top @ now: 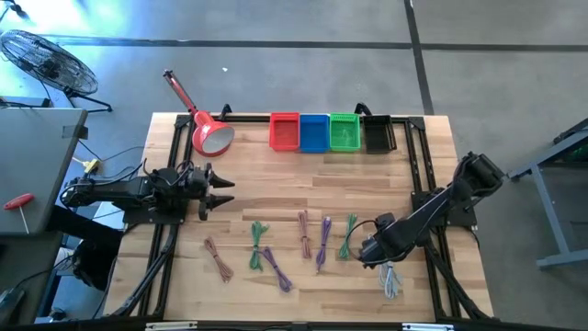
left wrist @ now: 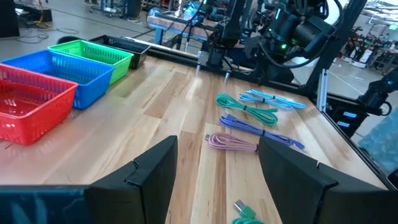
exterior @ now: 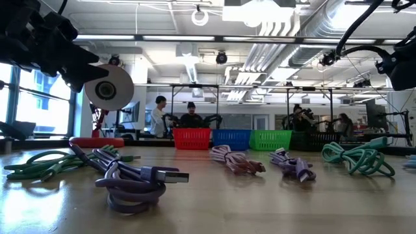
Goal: Pick & Place USB Port
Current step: Put the right blue charger cable into the blue bin
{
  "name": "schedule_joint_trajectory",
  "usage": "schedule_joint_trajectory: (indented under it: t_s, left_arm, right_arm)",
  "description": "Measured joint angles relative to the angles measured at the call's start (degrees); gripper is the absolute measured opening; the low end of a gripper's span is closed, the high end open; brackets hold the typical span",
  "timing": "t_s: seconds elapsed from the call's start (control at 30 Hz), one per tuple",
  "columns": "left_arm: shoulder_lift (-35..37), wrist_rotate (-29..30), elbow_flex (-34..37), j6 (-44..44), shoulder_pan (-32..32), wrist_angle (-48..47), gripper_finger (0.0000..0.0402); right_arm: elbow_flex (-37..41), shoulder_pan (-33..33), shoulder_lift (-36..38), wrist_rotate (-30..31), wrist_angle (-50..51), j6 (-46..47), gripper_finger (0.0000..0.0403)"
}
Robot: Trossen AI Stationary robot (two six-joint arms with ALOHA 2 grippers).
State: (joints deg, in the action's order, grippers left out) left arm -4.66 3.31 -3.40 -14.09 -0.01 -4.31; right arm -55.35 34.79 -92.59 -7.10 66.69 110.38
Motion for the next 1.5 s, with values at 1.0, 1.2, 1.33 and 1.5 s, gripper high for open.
schedule_joint_trajectory:
  t_s: [1.0,1.2,1.33,1.5]
  left_arm:
    - [0.0,-3.0,0.1,-1.2,0.0,-0.1,0.0223]
    - [0.0,-3.0,0.1,-1.3,0.0,-0.1,0.0223]
    - [0.0,-3.0,0.1,-1.3,0.0,-0.1,0.0223]
    - [0.0,-3.0,0.1,-1.4,0.0,-0.1,0.0223]
  right_arm:
    - [0.0,5.1,-3.9,-1.9,-6.8,7.8,0.0171]
    - [0.0,5.1,-4.3,-2.5,-7.4,7.9,0.0171]
    - [0.0,5.1,-4.3,-2.4,-7.5,8.0,0.0171]
    - [0.0,5.1,-4.3,-1.6,-7.6,7.9,0.0171]
